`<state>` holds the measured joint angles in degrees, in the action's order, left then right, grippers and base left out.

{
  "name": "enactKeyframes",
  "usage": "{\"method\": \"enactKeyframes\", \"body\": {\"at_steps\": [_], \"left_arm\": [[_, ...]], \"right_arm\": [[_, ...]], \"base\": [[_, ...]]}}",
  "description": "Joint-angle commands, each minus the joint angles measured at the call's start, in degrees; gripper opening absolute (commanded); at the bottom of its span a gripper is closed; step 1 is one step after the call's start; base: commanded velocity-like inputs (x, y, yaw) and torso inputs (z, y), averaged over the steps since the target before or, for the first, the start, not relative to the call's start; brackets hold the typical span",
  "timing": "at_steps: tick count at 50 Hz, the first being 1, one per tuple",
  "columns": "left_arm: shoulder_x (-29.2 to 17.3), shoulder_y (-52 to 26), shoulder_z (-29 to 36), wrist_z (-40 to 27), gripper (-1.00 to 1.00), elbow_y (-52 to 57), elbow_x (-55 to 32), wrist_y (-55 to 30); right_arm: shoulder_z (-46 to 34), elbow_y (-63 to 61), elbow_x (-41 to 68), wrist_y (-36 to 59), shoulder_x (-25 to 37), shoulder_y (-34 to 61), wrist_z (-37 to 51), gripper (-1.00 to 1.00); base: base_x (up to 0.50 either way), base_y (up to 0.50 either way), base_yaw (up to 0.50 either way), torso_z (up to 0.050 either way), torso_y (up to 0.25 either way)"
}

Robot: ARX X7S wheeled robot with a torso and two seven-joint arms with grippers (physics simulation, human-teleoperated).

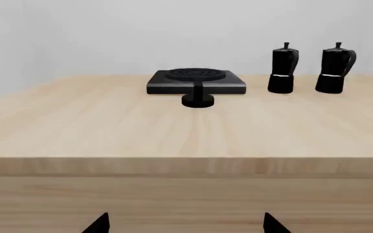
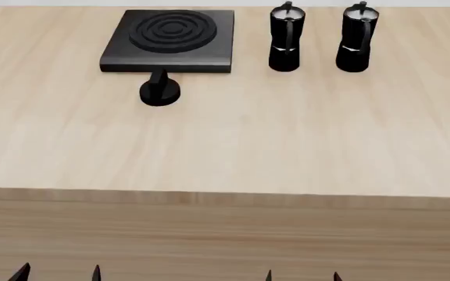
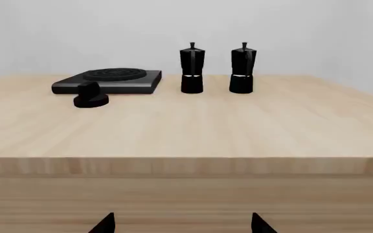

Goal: Put the right moka pot on the stove.

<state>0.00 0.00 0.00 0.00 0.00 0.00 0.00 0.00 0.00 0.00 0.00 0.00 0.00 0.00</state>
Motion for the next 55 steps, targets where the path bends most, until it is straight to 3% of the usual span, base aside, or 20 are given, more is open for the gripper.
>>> {"method": "enactKeyframes", "body": {"at_steps": [1,21,55], "left_arm": [[-0.57,0.0,0.64,-0.64,1.0,0.0,-0.56,0.0],[-3.54,0.63,4.07,-3.19,1.0,-0.49,-3.67,3.31],[-5.91,0.5,6.77,-5.7,1.0,-0.39,-5.82,4.61]], "right_arm": [[-0.72,0.0,0.54,0.0,0.54,0.0,0.72,1.0],[-4.01,0.93,3.44,-0.66,3.34,0.22,4.13,1.0],[-6.48,2.25,6.1,-1.43,5.47,0.94,6.75,1.0]], "base": [[0.0,0.0,0.0,0.0,0.0],[0.0,0.0,0.0,0.003,0.0],[0.0,0.0,0.0,0.043,0.0]]}}
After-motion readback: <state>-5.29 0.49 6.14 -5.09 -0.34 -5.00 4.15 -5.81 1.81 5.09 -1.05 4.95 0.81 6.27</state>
